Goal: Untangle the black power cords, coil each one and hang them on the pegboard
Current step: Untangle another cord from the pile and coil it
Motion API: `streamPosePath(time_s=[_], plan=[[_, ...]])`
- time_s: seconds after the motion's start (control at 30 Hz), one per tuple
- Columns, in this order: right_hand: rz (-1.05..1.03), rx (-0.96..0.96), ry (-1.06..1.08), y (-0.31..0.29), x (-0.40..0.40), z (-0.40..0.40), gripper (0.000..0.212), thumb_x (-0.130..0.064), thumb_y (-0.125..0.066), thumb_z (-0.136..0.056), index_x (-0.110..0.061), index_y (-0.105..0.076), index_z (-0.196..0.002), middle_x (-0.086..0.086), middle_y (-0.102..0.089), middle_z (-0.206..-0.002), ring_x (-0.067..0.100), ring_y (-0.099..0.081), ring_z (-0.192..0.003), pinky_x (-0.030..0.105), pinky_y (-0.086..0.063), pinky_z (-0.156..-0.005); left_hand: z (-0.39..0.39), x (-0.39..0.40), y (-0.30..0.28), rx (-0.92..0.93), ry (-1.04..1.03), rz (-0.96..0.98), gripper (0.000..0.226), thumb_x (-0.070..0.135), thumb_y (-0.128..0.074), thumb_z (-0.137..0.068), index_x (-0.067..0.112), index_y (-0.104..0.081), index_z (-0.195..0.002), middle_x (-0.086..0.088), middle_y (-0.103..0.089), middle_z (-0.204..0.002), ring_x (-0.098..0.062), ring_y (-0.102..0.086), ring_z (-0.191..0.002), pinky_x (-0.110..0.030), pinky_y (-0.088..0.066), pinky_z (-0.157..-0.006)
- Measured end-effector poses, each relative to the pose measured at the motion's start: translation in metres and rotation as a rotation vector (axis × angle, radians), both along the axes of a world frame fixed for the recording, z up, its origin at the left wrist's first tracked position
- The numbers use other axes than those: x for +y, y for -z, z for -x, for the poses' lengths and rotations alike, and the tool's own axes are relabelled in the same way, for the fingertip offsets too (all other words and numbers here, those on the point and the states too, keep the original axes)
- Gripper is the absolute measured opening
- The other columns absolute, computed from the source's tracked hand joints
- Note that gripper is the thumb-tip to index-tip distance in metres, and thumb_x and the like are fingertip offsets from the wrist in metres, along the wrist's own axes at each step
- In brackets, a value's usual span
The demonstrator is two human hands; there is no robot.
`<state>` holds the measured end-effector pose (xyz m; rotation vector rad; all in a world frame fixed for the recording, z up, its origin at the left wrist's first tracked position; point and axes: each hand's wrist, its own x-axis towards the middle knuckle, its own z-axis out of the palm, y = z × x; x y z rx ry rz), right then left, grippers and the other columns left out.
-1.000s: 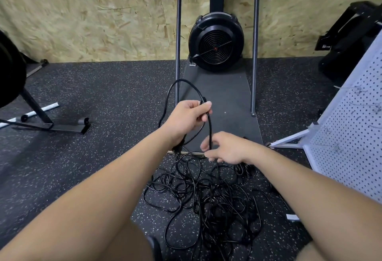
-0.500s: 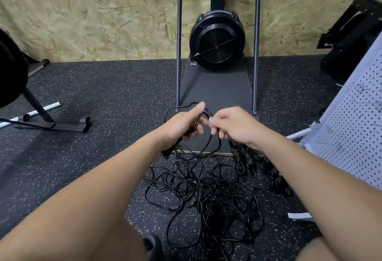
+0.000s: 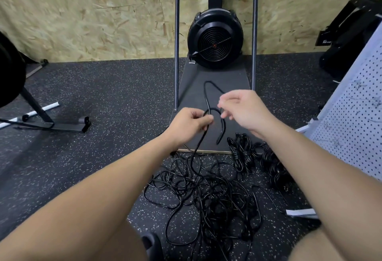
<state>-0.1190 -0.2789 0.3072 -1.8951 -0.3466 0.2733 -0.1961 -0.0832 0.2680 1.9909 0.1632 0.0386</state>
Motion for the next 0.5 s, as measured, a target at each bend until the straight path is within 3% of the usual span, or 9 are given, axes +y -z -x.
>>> streamPosePath(time_s=[0.1, 0.2, 0.27, 0.37, 0.5], plan=[[0.269, 0.014, -0.171, 0.011, -0.004, 0.011, 0.013, -0.011, -0.069, -0.100, -0.018, -0.078, -0.108, -0.001, -0.083, -0.089, 0.013, -0.080, -0.075, 0.041, -0.060, -0.076, -0.008, 0.001, -0.008, 0.008, -0.014, 0.243, 0.027, 0.026, -0.068, -0.108, 0.002, -0.076, -0.096, 0.001, -0.056, -0.068, -0.011, -0.035, -0.052, -0.025, -0.021, -0.050], [0.446, 0.107, -0.446, 0.025, 0.000, 0.025, 0.038, -0.008, -0.076, -0.098, -0.014, -0.068, -0.135, -0.004, -0.074, -0.129, 0.004, -0.079, -0.075, 0.025, -0.064, -0.070, -0.010, -0.003, -0.015, -0.003, 0.039, 0.336, 0.023, 0.027, -0.065, -0.109, 0.008, -0.075, -0.101, 0.003, -0.052, -0.070, -0.012, -0.031, -0.056, -0.025, -0.021, -0.051], [0.501, 0.147, -0.565, 0.038, 0.005, 0.030, 0.050, -0.013, -0.079, -0.098, -0.014, -0.059, -0.145, -0.007, -0.065, -0.143, 0.002, -0.078, -0.077, 0.021, -0.061, -0.067, -0.011, -0.005, -0.018, -0.004, 0.049, 0.349, 0.023, 0.028, -0.064, -0.110, 0.010, -0.074, -0.101, 0.004, -0.050, -0.071, -0.011, -0.033, -0.058, -0.023, -0.023, -0.051], [0.445, 0.245, -0.613, 0.055, 0.011, 0.034, 0.039, -0.016, -0.074, -0.103, -0.011, -0.063, -0.139, 0.003, -0.070, -0.135, 0.017, -0.080, -0.097, 0.032, -0.061, -0.086, -0.014, -0.006, -0.022, -0.008, 0.056, 0.376, 0.022, 0.029, -0.063, -0.110, 0.012, -0.073, -0.100, 0.005, -0.050, -0.071, -0.010, -0.035, -0.058, -0.022, -0.024, -0.050], [0.420, 0.235, -0.631, 0.061, 0.015, 0.038, 0.020, -0.023, -0.070, -0.106, -0.014, -0.074, -0.123, 0.008, -0.080, -0.112, 0.016, -0.081, -0.103, 0.031, -0.063, -0.090, -0.015, 0.001, -0.019, -0.007, 0.044, 0.396, 0.023, 0.028, -0.062, -0.111, 0.009, -0.072, -0.103, 0.005, -0.051, -0.071, -0.010, -0.037, -0.059, -0.020, -0.024, -0.050]])
